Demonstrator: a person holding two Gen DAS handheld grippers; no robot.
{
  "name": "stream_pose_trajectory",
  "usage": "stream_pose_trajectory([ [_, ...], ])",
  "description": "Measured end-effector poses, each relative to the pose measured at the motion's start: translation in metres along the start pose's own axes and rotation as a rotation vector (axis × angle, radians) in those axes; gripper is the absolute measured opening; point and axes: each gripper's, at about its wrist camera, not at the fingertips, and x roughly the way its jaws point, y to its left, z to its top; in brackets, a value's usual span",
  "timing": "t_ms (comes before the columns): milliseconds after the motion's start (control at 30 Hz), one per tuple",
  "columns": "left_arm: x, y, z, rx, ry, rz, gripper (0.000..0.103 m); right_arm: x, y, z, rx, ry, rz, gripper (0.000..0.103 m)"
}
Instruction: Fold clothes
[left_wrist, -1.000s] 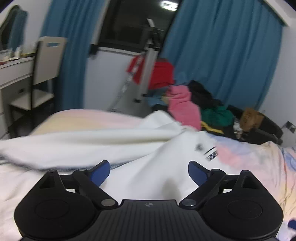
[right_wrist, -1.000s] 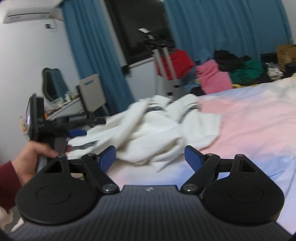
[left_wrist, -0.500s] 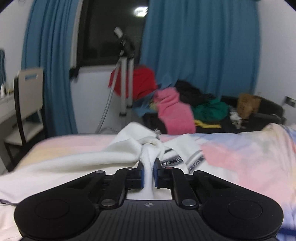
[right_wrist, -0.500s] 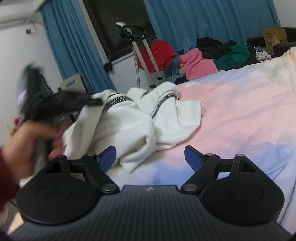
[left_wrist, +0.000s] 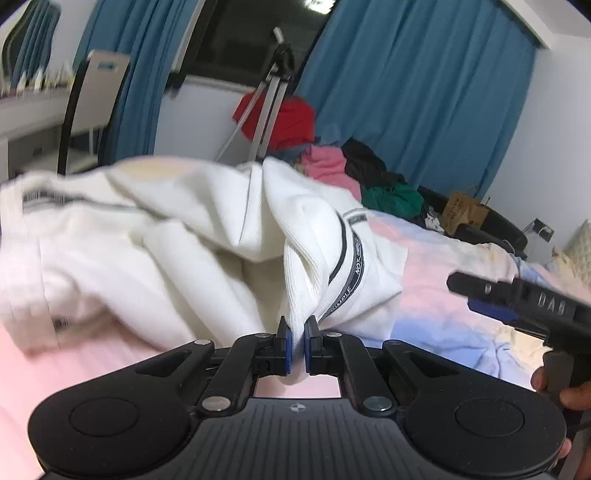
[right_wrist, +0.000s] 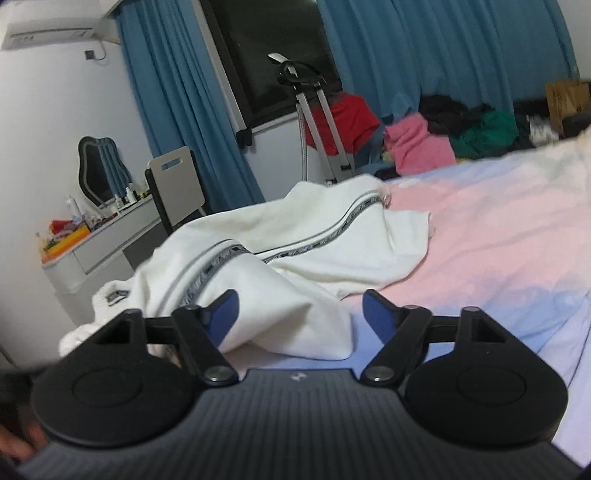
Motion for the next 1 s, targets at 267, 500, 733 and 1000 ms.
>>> stream_pose_trajectory([
  [267, 0.025, 0.017, -0.009, -0.03, 0.028, -0.064, 0.007, 0.093, 0.054, 0.073, -0.03, 0.039, 0.009, 0.076],
  [500, 0.045, 0.043, -0.01, -0.082, 0.027, -0.129, 0.007, 0.261, 0.098, 0.129, -0.113, 0.086, -0.163, 0.074],
  [733, 0.082, 0.071, -0.017, -0.155, 0.022, -0.218, 0.007, 0.371, 0.07, 0.134, -0.116, 0.245, -0.425, 0.073],
  [1000, 0.086, 0.085, -0.014, -0.142, 0.008, -0.246, 0.007, 0.348, 0.05, 0.133, -0.057, 0.219, -0.404, 0.016],
])
